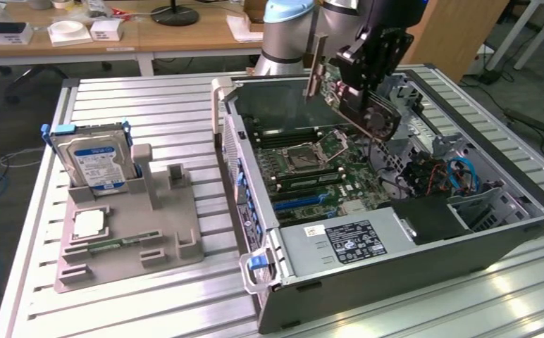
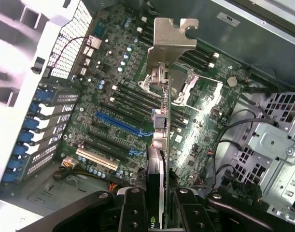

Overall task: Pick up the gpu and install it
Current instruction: 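Insert the gpu into the slot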

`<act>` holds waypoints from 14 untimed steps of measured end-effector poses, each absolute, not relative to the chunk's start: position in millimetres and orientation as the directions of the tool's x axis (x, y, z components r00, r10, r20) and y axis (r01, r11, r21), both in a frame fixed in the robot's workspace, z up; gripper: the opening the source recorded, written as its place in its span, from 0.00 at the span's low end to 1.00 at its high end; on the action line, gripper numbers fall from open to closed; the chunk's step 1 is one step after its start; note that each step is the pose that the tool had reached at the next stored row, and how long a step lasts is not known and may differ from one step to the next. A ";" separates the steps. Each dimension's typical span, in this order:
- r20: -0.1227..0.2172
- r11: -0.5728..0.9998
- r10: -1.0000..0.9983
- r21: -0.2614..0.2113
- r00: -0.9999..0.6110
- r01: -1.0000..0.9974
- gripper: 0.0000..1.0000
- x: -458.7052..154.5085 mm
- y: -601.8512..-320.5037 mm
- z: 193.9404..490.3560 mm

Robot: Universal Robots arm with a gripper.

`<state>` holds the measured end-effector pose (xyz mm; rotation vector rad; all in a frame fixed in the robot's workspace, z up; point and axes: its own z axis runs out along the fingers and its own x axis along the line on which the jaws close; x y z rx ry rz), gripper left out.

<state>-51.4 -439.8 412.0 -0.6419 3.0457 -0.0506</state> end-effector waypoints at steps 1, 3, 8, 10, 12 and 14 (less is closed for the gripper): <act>-0.021 0.911 -0.412 -0.038 -0.911 -0.412 0.27 -51.4 -439.8 411.9; -0.021 0.903 -0.429 -0.038 -0.903 -0.428 0.27 -51.4 -439.9 411.8; -0.021 0.881 -0.473 -0.038 -0.881 -0.472 0.27 -51.4 -440.2 411.6; -0.021 0.870 -0.493 -0.038 -0.870 -0.492 0.27 -51.4 -440.3 411.4; -0.021 0.859 -0.512 -0.038 -0.859 -0.511 0.27 -51.4 -440.4 411.3; -0.021 0.847 -0.530 -0.038 -0.847 -0.529 0.27 -51.4 -440.6 411.2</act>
